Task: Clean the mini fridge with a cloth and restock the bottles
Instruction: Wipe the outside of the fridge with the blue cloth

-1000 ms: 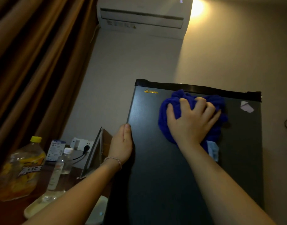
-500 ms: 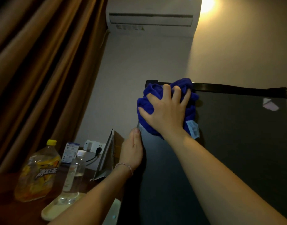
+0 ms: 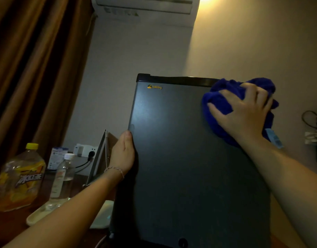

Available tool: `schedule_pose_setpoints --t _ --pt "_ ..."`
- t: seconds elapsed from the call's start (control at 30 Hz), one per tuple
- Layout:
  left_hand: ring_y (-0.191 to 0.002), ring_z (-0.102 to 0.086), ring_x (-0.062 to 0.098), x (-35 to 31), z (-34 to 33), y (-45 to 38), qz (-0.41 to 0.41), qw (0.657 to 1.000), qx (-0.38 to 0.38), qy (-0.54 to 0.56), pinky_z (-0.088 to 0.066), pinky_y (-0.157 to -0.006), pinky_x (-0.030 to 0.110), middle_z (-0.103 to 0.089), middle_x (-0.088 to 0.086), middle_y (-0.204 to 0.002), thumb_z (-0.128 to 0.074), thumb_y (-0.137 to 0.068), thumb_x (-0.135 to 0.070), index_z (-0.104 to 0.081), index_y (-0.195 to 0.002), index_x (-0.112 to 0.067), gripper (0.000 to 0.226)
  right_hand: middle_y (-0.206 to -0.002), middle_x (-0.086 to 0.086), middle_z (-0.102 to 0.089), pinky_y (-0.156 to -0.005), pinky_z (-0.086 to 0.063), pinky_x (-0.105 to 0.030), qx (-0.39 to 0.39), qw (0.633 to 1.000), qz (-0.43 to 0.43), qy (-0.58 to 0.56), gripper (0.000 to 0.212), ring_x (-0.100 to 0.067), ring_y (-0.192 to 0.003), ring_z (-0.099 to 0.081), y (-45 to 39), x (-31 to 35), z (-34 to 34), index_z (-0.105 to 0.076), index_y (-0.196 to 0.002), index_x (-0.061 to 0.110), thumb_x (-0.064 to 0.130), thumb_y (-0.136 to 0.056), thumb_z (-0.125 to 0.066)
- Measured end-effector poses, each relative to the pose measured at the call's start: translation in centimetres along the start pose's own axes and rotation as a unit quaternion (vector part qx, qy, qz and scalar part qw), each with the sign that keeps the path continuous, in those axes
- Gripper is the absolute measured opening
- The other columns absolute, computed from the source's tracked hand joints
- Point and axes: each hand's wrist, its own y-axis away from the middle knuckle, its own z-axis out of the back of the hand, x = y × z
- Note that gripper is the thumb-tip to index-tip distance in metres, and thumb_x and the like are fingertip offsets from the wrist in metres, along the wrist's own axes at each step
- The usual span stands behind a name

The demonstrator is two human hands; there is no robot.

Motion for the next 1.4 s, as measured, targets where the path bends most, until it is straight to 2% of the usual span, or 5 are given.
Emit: schedule_pose_setpoints --t 0.27,0.5,0.77,0.97,1.4 --pt "-0.079 -0.059 0.006 1.1 -0.1 1.0 0.001 1.000 -0.003 0.009 -0.040 -0.066 0.022 -0.060 0.001 -0.086 -0.020 -0.107 -0.042 -0.051 -0.090 -0.021 0.041 -0.136 -0.015 -0.043 -0.103 -0.034 -0.061 -0.028 0.999 -0.030 0.007 0.052 -0.038 -0.125 -0.034 6.5 -1.7 0.9 -0.063 -0.123 0.027 0.063 -0.086 -0.060" --pt "-0.090 -0.058 0.004 3.2 0.3 3.3 0.013 1.000 0.021 -0.009 -0.044 -0.083 0.032 -0.061 -0.005 -0.096 -0.020 -0.106 -0.045 -0.052 -0.105 -0.020 0.040 -0.129 -0.017 -0.047 -0.096 -0.038 -0.061 -0.037 0.999 -0.002 0.021 0.048 -0.043 -0.119 -0.041 15.8 -1.9 1.6 -0.065 -0.118 0.025 0.061 -0.086 -0.064" --pt "-0.078 -0.048 -0.016 3.9 0.7 6.3 0.041 0.999 0.033 -0.015 -0.034 -0.069 0.010 -0.053 -0.019 -0.090 -0.019 -0.107 -0.040 -0.047 -0.114 -0.025 0.032 -0.130 -0.015 -0.045 -0.097 -0.037 -0.061 0.026 0.999 0.040 0.025 0.049 -0.044 -0.122 -0.041 26.6 -0.8 3.9 -0.065 -0.118 0.029 0.062 -0.082 -0.066" --pt "-0.110 -0.057 0.015 5.3 1.0 6.2 0.039 0.998 0.048 0.002 -0.042 -0.096 0.037 -0.060 -0.003 -0.112 -0.017 -0.106 -0.050 -0.049 -0.120 -0.026 0.042 -0.130 -0.015 -0.046 -0.096 -0.034 -0.068 0.057 0.998 0.020 0.012 0.056 -0.044 -0.124 -0.041 28.9 1.2 4.1 -0.071 -0.114 0.031 0.074 -0.079 -0.063" --pt "-0.138 -0.040 0.009 6.8 2.0 5.4 0.069 0.989 0.106 0.077 -0.029 -0.118 0.046 -0.046 -0.013 -0.147 -0.021 -0.093 -0.071 -0.034 -0.148 -0.043 0.063 -0.131 -0.007 -0.048 -0.103 -0.029 -0.065 0.057 0.994 0.081 -0.044 0.052 -0.037 -0.126 -0.041 28.1 12.6 0.7 -0.075 -0.107 0.037 0.076 -0.074 -0.067"
